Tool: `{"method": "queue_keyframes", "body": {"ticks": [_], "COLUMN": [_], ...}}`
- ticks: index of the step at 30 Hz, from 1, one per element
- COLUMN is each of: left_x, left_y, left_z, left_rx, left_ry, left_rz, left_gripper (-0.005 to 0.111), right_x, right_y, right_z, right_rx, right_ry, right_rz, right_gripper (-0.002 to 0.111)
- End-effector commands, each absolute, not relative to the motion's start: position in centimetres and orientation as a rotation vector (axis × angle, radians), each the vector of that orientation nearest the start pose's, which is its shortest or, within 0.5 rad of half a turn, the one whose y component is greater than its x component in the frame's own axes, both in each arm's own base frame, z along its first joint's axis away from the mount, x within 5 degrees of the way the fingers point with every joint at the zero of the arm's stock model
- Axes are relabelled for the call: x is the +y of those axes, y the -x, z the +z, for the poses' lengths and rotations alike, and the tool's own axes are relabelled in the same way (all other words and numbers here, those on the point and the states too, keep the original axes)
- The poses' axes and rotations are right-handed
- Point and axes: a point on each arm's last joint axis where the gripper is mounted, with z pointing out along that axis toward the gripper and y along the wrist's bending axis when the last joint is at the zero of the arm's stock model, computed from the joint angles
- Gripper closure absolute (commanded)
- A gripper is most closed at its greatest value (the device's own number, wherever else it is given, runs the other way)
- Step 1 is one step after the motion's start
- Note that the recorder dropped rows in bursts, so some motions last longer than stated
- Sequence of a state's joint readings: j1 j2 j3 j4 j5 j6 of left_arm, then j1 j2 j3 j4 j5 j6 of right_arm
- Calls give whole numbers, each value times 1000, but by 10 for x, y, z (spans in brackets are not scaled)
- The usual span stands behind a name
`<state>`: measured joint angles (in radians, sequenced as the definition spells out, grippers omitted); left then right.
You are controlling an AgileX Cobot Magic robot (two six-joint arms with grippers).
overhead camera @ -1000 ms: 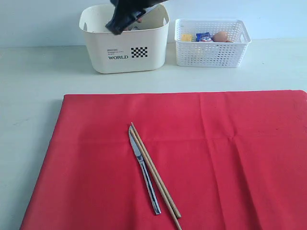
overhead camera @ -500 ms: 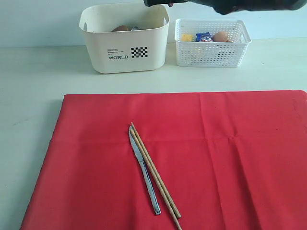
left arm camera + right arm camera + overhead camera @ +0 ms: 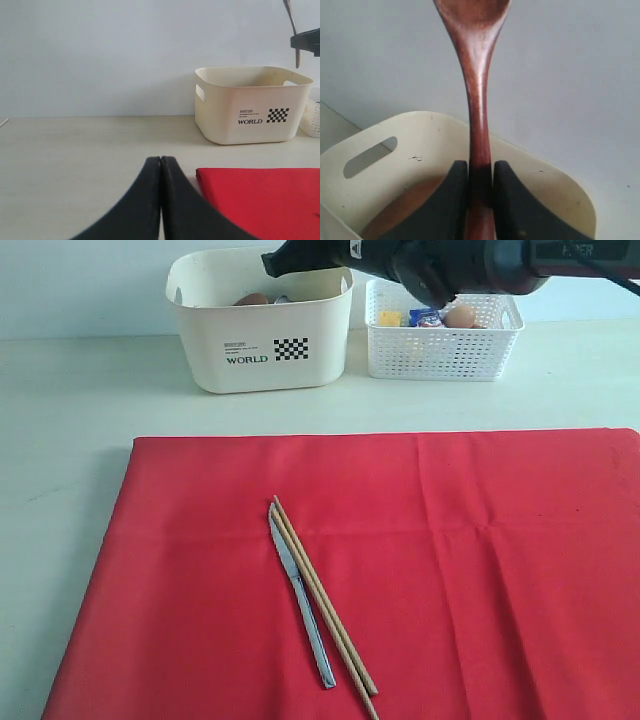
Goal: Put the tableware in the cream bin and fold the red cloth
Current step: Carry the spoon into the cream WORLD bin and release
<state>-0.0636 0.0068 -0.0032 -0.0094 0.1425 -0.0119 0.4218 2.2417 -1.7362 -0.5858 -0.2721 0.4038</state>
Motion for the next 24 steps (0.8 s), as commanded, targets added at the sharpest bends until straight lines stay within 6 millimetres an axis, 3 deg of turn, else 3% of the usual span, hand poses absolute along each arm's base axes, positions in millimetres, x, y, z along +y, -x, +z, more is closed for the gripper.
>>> {"method": "queue_keyframes", "body": {"ticks": [1, 12, 19, 24], "left_x": [-4, -4, -4, -4], "left_y": [-56, -56, -56, -56], "left_z": [200, 200, 200, 200], "left_rx": [1624, 1624, 1624, 1624], "left_ry": [-31, -31, -31, -31], "left_rz": [-85, -85, -85, -85], "left_gripper": [106, 106, 106, 106], "right_x": [223, 222, 220, 220], "right_y": [-489, -490, -491, -491], "right_z": [215, 213, 215, 215], "right_rx": [1685, 1688, 1692, 1692], "right_ry": [581, 568, 508, 509], "right_rz": [363, 359, 375, 374], "right_gripper": [108, 104, 63, 41]}}
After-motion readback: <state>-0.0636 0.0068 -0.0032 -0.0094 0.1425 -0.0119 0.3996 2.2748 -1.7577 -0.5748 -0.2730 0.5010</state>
